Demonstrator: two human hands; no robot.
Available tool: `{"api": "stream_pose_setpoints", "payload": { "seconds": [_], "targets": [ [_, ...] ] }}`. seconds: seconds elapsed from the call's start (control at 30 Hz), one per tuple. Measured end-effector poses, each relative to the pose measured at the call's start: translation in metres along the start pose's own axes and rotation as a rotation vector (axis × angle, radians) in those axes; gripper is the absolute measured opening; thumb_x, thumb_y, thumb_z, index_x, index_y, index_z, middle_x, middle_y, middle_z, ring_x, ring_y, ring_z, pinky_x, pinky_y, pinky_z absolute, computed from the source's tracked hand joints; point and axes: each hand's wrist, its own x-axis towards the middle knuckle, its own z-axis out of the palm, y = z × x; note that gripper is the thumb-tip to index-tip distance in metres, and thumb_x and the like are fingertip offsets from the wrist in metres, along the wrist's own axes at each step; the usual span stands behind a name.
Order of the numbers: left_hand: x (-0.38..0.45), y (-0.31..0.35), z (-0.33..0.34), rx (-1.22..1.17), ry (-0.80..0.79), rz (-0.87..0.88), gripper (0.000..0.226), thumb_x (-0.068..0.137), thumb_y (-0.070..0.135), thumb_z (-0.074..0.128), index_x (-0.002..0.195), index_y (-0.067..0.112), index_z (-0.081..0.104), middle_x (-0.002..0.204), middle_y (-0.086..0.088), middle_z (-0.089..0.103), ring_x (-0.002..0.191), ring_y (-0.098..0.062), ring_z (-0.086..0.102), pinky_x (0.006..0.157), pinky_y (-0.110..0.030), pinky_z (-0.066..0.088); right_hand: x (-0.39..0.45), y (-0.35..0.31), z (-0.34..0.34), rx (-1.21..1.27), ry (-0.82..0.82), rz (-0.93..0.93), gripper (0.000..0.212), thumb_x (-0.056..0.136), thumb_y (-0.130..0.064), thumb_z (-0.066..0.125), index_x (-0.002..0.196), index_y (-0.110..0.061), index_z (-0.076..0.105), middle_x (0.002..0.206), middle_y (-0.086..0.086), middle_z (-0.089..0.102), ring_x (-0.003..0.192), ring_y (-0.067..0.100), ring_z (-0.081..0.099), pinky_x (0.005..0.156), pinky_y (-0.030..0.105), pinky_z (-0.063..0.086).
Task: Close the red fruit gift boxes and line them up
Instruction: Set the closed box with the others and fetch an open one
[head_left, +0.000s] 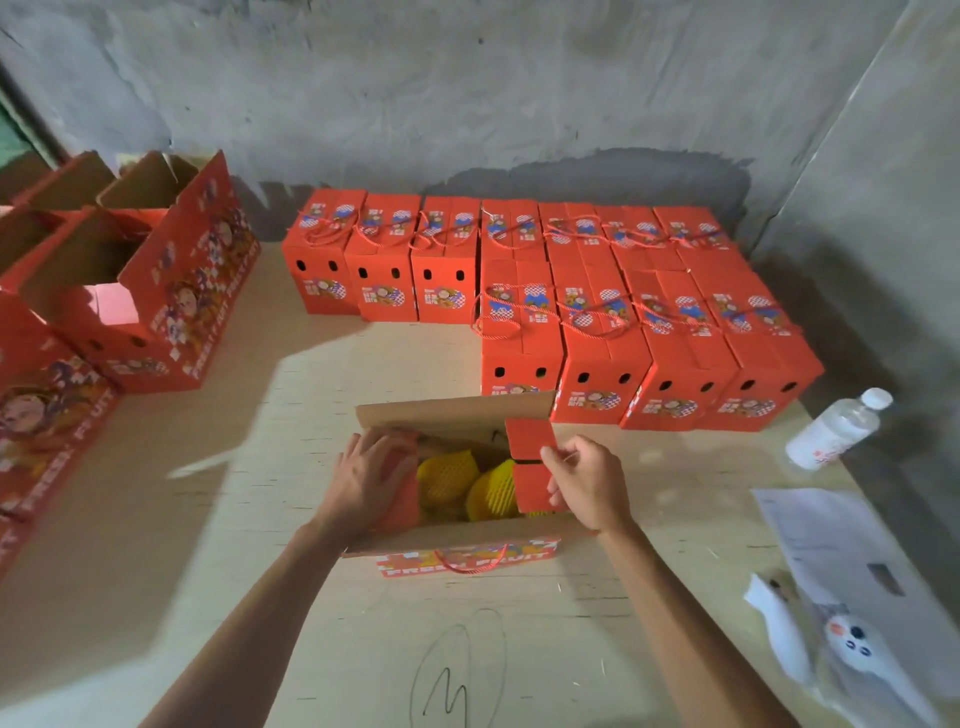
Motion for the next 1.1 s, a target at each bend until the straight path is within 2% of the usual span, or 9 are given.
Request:
{"api": "stream_pose_setpoints", "payload": {
  "seconds": [0.1, 0.2, 0.37, 0.47, 0.57, 0.7, 0.8, 0.93, 1.1],
  "targets": [
    [0.003, -0.003, 0.001, 0.110, -0.028, 0.073, 0.039, 0.094, 0.051, 0.045, 0.113, 0.028, 0.071, 0.127, 0.007, 0.060, 0.113, -0.027, 0.050, 0.098, -0.046, 0.039, 0.000, 0.000, 0.002, -0.098, 0.016, -0.132, 0.020, 0.099, -0.024, 0.067, 0.081, -0.016, 0.062, 0.061, -0.004, 0.069, 0.046, 0.009, 0.065, 0.050, 0.027, 0.054],
    [0.003, -0.002, -0.002, 0.150, 0.026, 0.090, 0.039, 0.093, 0.049, 0.051, 0.119, 0.025, 0.067, 0.125, 0.002, 0.058, 0.112, -0.029, 0.050, 0.098, -0.046, 0.040, 0.008, 0.000, 0.004, -0.318, 0.080, -0.316, 0.010, 0.095, -0.024, 0.071, 0.090, -0.016, 0.067, 0.079, -0.008, 0.071, 0.071, 0.010, 0.065, 0.059, 0.027, 0.050],
    [-0.005, 0.001, 0.001, 0.058, 0.175, -0.183, 0.089, 0.077, 0.061, 0.071, 0.139, 0.005, 0.042, 0.142, -0.018, 0.041, 0.129, -0.036, 0.038, 0.110, -0.052, 0.039, 0.006, 0.014, 0.017, -0.422, 0.134, -0.556, 0.017, 0.095, -0.007, 0.067, 0.111, -0.004, 0.068, 0.115, 0.010, 0.064, 0.106, 0.028, 0.060, 0.081, 0.042, 0.057],
    [-0.006, 0.008, 0.007, -0.096, 0.182, -0.271, 0.124, 0.078, 0.043, 0.086, 0.161, 0.009, 0.001, 0.167, -0.016, 0.014, 0.152, -0.034, 0.023, 0.121, -0.048, 0.032, 0.005, 0.021, 0.021, -0.409, 0.140, -0.479, 0.043, 0.099, -0.012, 0.063, 0.138, 0.004, 0.053, 0.142, 0.022, 0.054, 0.130, 0.036, 0.055, 0.102, 0.044, 0.053],
    [-0.004, 0.021, 0.012, -0.179, 0.224, -0.259, 0.124, 0.084, 0.024, 0.083, 0.161, 0.018, -0.013, 0.169, -0.008, 0.018, 0.149, -0.031, 0.033, 0.110, -0.049, 0.045, 0.010, 0.017, 0.021, -0.383, -0.010, -0.363, 0.067, 0.105, -0.017, 0.054, 0.158, 0.005, 0.021, 0.161, 0.024, 0.034, 0.146, 0.034, 0.041, 0.117, 0.041, 0.041],
    [-0.006, 0.037, 0.016, -0.225, 0.394, -0.239, 0.089, 0.090, 0.025, 0.078, 0.158, 0.023, 0.021, 0.152, -0.009, 0.042, 0.127, -0.020, 0.049, 0.099, -0.042, 0.050, 0.017, 0.009, 0.027, -0.286, -0.018, -0.276, 0.090, 0.096, -0.012, 0.067, 0.163, -0.002, 0.007, 0.153, 0.023, 0.046, 0.121, 0.033, 0.062, 0.092, 0.038, 0.058],
    [-0.011, 0.031, 0.015, -0.126, 0.405, -0.157, 0.044, 0.088, 0.029, 0.080, 0.127, 0.019, 0.062, 0.136, -0.003, 0.049, 0.117, -0.021, 0.053, 0.094, -0.046, 0.055, 0.018, 0.008, 0.033, -0.207, 0.122, -0.267, 0.094, 0.087, -0.013, 0.077, 0.162, -0.010, 0.020, 0.151, 0.016, 0.052, 0.123, 0.028, 0.063, 0.087, 0.030, 0.058],
    [-0.018, 0.023, 0.017, -0.096, 0.417, -0.122, 0.044, 0.079, 0.046, 0.084, 0.114, 0.022, 0.075, 0.125, 0.002, 0.055, 0.118, -0.019, 0.050, 0.096, -0.033, 0.048, 0.015, 0.016, 0.034, -0.157, 0.202, -0.330, 0.069, 0.083, -0.040, 0.084, 0.137, -0.013, 0.052, 0.133, 0.004, 0.066, 0.118, 0.020, 0.066, 0.090, 0.039, 0.061],
    [-0.022, 0.022, 0.018, -0.091, 0.370, -0.117, 0.051, 0.086, 0.059, 0.070, 0.126, 0.026, 0.071, 0.134, 0.001, 0.050, 0.126, -0.020, 0.047, 0.096, -0.033, 0.049, 0.011, 0.007, 0.032, -0.111, 0.171, -0.257, 0.086, 0.075, -0.077, 0.070, 0.135, -0.018, 0.053, 0.132, 0.001, 0.066, 0.118, 0.017, 0.064, 0.092, 0.037, 0.059]
  ]
}}
